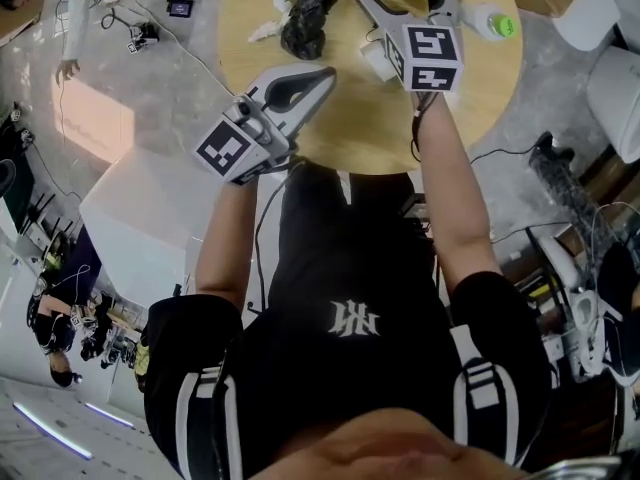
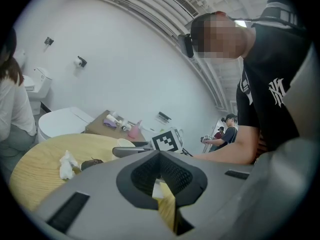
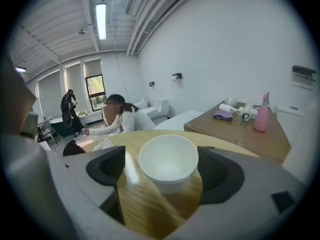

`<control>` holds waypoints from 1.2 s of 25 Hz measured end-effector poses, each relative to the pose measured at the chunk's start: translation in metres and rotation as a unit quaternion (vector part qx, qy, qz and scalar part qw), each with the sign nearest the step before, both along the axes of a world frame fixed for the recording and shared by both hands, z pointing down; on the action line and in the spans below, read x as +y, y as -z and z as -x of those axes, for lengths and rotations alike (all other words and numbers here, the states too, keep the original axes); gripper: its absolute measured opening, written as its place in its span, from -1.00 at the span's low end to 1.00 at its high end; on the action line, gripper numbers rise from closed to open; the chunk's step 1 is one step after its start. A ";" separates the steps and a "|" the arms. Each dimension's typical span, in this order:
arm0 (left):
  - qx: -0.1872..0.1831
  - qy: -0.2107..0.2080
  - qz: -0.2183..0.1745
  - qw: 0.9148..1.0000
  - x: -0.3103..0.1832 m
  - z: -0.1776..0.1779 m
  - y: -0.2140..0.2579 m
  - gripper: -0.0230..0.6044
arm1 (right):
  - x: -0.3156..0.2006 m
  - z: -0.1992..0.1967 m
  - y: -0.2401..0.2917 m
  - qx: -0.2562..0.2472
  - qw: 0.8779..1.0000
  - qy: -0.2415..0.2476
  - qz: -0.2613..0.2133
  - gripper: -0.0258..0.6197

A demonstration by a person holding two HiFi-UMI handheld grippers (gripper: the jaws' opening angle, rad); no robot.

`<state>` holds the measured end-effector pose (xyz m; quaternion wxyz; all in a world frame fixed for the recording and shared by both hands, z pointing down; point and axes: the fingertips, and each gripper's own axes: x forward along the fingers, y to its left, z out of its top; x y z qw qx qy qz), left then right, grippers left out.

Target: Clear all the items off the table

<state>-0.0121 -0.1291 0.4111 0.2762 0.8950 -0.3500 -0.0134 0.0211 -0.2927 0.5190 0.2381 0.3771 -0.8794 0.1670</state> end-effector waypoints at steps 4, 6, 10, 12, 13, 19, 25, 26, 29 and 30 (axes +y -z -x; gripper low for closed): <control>-0.001 0.003 0.003 1.000 0.004 0.002 -0.001 -0.89 | -0.005 -0.005 -0.008 0.018 1.000 -0.006 0.005 0.20; -0.001 0.007 0.003 1.000 0.006 0.005 0.000 -0.89 | -0.005 -0.007 -0.007 0.024 1.000 -0.006 0.003 0.17; 0.002 0.016 0.008 1.000 0.012 0.013 0.006 -0.89 | 0.002 -0.009 0.012 0.018 1.000 -0.004 -0.006 0.13; -0.001 0.021 0.004 1.000 0.015 0.019 0.009 -0.89 | 0.009 -0.006 0.030 0.014 1.000 0.003 -0.019 0.12; 0.002 0.026 0.000 1.000 0.016 0.023 0.012 -0.89 | 0.013 -0.005 0.040 0.011 1.000 0.007 -0.026 0.12; 0.009 0.043 -0.008 0.999 0.043 0.047 0.039 -0.89 | 0.053 -0.002 0.117 -0.013 0.998 0.025 -0.065 0.09; 0.010 0.059 -0.033 0.998 0.087 0.079 0.060 -0.89 | 0.121 0.026 0.186 -0.034 0.992 0.067 -0.105 0.07; 0.010 0.061 -0.036 0.997 0.096 0.083 0.063 -0.89 | 0.134 0.032 0.194 -0.036 0.991 0.075 -0.109 0.07; -0.001 0.068 -0.045 0.997 0.121 0.097 0.069 -0.89 | 0.171 0.048 0.211 -0.042 0.987 0.098 -0.120 0.06; -0.002 0.072 -0.047 0.996 0.129 0.101 0.070 -0.89 | 0.182 0.054 0.215 -0.046 0.986 0.104 -0.122 0.06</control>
